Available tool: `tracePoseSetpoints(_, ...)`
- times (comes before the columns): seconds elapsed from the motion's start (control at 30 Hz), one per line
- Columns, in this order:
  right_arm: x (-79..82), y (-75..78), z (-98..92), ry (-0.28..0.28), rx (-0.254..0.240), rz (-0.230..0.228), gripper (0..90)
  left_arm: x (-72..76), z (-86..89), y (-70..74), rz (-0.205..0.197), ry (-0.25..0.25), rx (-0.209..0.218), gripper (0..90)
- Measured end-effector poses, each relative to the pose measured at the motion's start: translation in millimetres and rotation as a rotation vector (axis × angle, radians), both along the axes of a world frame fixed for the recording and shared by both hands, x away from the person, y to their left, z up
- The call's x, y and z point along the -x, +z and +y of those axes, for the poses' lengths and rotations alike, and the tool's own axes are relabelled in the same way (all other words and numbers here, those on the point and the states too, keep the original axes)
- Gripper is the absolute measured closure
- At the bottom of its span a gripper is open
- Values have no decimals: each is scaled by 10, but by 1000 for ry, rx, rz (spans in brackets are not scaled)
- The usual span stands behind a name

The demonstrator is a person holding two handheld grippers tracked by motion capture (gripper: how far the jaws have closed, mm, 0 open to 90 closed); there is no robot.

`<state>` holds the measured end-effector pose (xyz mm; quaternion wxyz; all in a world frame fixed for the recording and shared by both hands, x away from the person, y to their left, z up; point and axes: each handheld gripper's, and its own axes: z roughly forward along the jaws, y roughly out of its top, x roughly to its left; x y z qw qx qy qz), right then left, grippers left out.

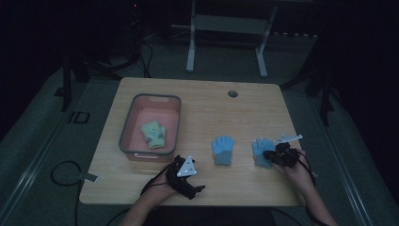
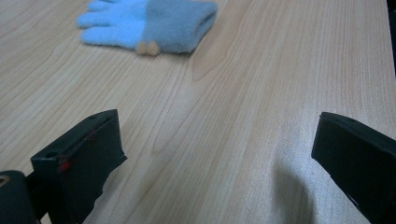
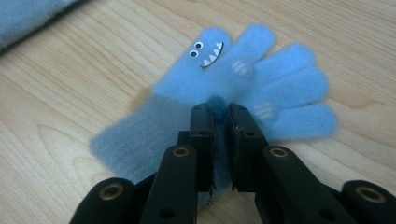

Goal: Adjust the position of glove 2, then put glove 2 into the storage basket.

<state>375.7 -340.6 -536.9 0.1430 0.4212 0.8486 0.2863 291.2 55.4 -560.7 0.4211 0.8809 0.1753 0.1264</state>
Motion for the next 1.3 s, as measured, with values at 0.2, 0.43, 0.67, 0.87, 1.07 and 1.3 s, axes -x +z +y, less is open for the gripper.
tracePoseSetpoints(0.2, 11, 118, 28, -14, -3, -16, 840, -1, 0, -2, 0, -1, -2, 19)
tracePoseSetpoints(0.43, 13, 466, 55, -18, -39, -77, 842, 2, -1, -3, 0, -4, -6, 19)
tracePoseSetpoints(0.67, 43, 844, 233, 32, -84, -139, 844, 1, 0, -2, -3, -4, -6, 19)
tracePoseSetpoints(0.87, 33, 982, 439, 82, -116, -146, 844, 0, -2, -3, -1, -2, -9, 19)
tracePoseSetpoints(1.07, 11, 1027, 714, 134, -136, -143, 845, -1, -3, -2, -7, -2, -12, 19)
tracePoseSetpoints(1.3, -16, 994, 1033, 178, -142, -126, 845, -6, -6, -3, -2, 0, -15, 19)
